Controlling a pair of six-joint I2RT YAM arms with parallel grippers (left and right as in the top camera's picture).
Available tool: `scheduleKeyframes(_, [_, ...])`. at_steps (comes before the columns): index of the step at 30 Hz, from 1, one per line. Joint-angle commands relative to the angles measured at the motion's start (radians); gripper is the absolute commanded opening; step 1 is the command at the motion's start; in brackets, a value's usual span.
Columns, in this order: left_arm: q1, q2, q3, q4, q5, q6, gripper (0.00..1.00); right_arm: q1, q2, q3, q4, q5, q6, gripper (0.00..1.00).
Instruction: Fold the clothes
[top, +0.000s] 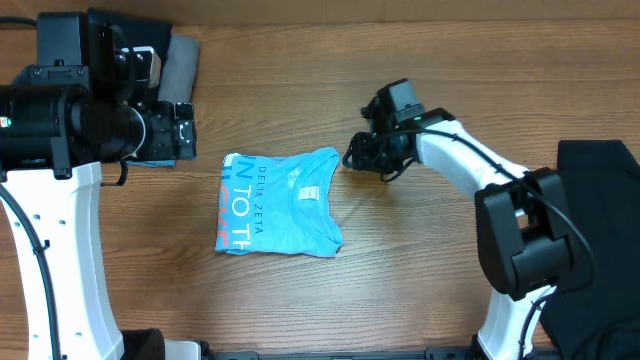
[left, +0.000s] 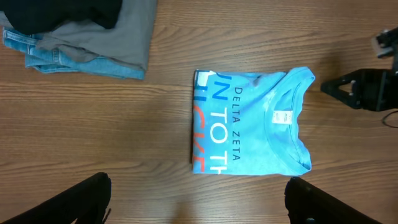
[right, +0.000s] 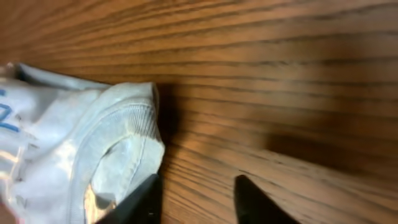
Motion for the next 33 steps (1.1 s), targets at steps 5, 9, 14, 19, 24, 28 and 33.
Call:
scheduleKeyframes(5, [0.000,0.006,-0.002,-0.005,-0.013,0.023,0.96,0.010,-0.040,0.011,-0.019,-0.317,-0.108,0.45])
scheduleKeyframes(9, [0.000,0.006,-0.007,-0.008,-0.029,0.022,0.96,0.083,-0.063,0.011,-0.067,-0.327,-0.109,0.39])
scheduleKeyframes(14, [0.000,0.015,-0.067,0.002,0.001,0.023,0.96,0.211,-0.054,0.010,-0.164,-0.198,-0.090,0.43])
scheduleKeyframes(19, [0.000,0.021,-0.237,0.067,0.013,0.022,0.96,0.293,-0.010,0.003,-0.182,-0.068,-0.043,0.52])
scheduleKeyframes(24, [0.000,0.021,-0.394,0.175,0.085,0.023,0.98,0.298,-0.002,0.005,-0.229,-0.109,-0.026,0.12])
scheduleKeyframes(28, [0.000,0.021,-0.505,0.259,0.085,0.023,1.00,0.277,-0.031,0.005,-0.301,-0.095,-0.030,0.04])
scheduleKeyframes(33, [-0.001,0.021,-0.646,0.388,0.122,0.022,1.00,0.253,-0.071,0.005,-0.419,0.023,-0.029,0.04])
